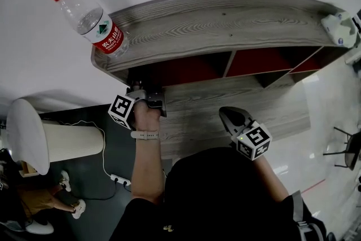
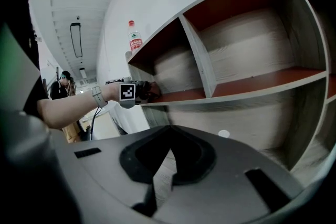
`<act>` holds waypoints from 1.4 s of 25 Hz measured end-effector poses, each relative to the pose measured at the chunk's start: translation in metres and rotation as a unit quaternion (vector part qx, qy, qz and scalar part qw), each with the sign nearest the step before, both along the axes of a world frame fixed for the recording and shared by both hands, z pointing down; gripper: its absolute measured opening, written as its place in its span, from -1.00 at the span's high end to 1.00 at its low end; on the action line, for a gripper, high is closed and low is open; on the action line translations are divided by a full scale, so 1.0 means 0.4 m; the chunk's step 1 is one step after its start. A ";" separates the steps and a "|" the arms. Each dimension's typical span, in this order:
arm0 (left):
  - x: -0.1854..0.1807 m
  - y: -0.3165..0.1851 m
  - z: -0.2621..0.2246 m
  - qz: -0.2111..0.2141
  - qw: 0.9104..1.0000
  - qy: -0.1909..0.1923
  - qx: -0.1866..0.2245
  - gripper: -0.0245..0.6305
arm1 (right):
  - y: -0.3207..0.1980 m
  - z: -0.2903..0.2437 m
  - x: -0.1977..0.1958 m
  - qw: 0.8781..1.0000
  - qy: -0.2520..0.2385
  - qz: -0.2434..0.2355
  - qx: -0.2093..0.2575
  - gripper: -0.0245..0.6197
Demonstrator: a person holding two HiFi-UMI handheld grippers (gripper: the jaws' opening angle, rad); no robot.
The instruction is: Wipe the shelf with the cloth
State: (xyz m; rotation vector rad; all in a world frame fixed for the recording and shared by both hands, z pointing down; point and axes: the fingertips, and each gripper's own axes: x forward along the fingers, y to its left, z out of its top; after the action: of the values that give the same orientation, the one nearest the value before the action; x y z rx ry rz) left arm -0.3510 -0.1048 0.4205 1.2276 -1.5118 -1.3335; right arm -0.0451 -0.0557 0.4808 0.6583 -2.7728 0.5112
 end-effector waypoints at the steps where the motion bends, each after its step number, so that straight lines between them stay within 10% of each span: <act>1: 0.002 0.006 0.011 0.000 1.000 0.001 -0.005 0.71 | 0.004 0.003 0.004 1.000 0.001 0.000 -0.001 0.93; 23: 0.092 0.162 0.039 0.018 0.999 0.021 0.019 0.72 | 0.085 0.026 0.002 0.997 0.023 -0.067 -0.019 0.93; 31: 0.236 0.192 -0.020 0.108 0.989 -0.103 0.012 0.72 | 0.087 -0.003 -0.022 0.996 0.016 -0.093 0.000 0.93; 35: 0.302 0.219 -0.001 0.158 0.952 -0.258 -0.046 0.72 | 0.073 -0.043 -0.029 0.996 0.006 -0.090 0.006 0.93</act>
State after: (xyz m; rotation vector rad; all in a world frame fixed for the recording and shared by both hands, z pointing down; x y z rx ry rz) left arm -0.2301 -0.0172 0.4202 1.7612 -1.6083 -0.7543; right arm -0.0566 -0.0266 0.4638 0.4065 -2.7913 0.4506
